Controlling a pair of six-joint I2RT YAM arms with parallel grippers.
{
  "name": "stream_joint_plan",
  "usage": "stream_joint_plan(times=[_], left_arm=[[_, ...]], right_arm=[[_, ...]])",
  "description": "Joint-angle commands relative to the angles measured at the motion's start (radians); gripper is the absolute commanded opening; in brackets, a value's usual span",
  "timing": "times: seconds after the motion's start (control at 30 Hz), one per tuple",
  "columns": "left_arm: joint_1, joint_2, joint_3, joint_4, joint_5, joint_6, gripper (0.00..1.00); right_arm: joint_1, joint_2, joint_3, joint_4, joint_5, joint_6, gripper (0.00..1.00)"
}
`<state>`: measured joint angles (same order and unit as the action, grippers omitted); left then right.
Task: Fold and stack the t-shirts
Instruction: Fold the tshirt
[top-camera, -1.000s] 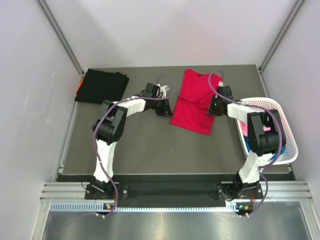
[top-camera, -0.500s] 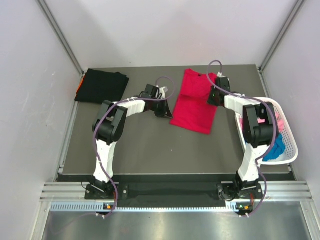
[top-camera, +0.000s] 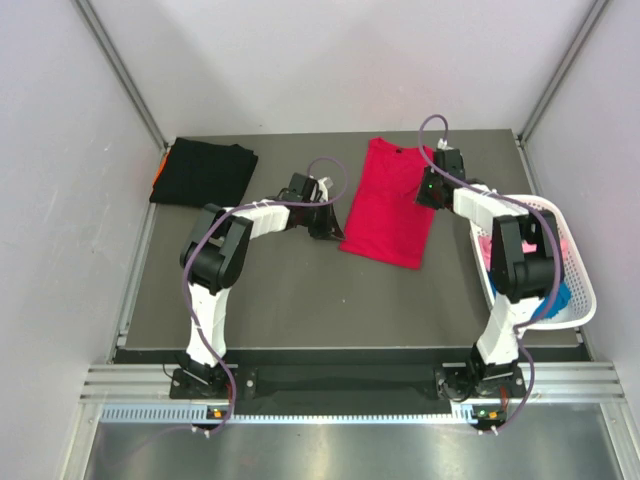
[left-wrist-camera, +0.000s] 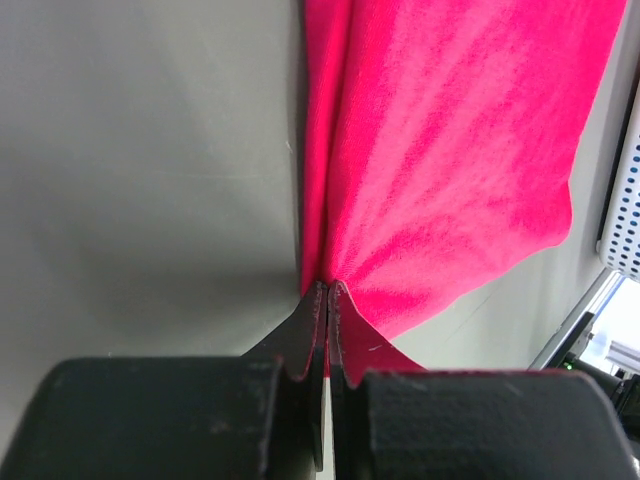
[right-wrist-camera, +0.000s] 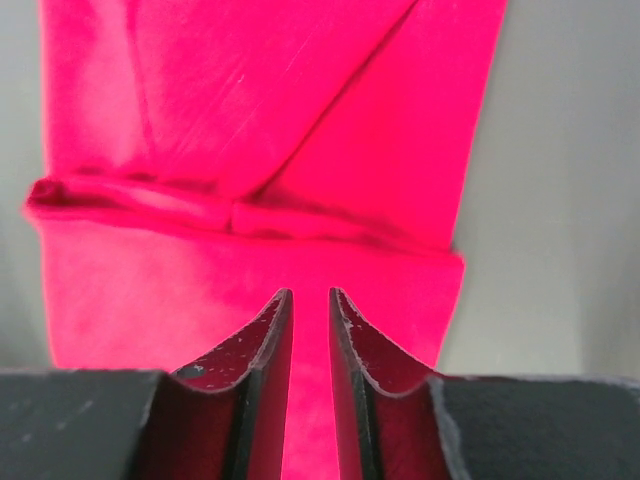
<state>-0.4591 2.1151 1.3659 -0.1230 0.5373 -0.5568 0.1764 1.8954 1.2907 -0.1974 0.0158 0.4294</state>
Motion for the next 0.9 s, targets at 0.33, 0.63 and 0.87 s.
stream_joint_plan(times=[0.33,0.63,0.87], left_arm=[[-0.007,-0.058,-0.117,0.031,-0.014,-0.046,0.0],[-0.015,-0.078,-0.169,0.022,-0.031,-0.069,0.0],[-0.038,-0.126,-0.251,0.02,-0.06,-0.095,0.0]], right_arm=[[0.009,-0.303,-0.159,-0.137,-0.053,0.017,0.23],[0.008,-0.43,-0.274,-0.212,-0.073,0.022,0.23],[0.009,-0.558,-0.358,-0.277,-0.056,0.009,0.24]])
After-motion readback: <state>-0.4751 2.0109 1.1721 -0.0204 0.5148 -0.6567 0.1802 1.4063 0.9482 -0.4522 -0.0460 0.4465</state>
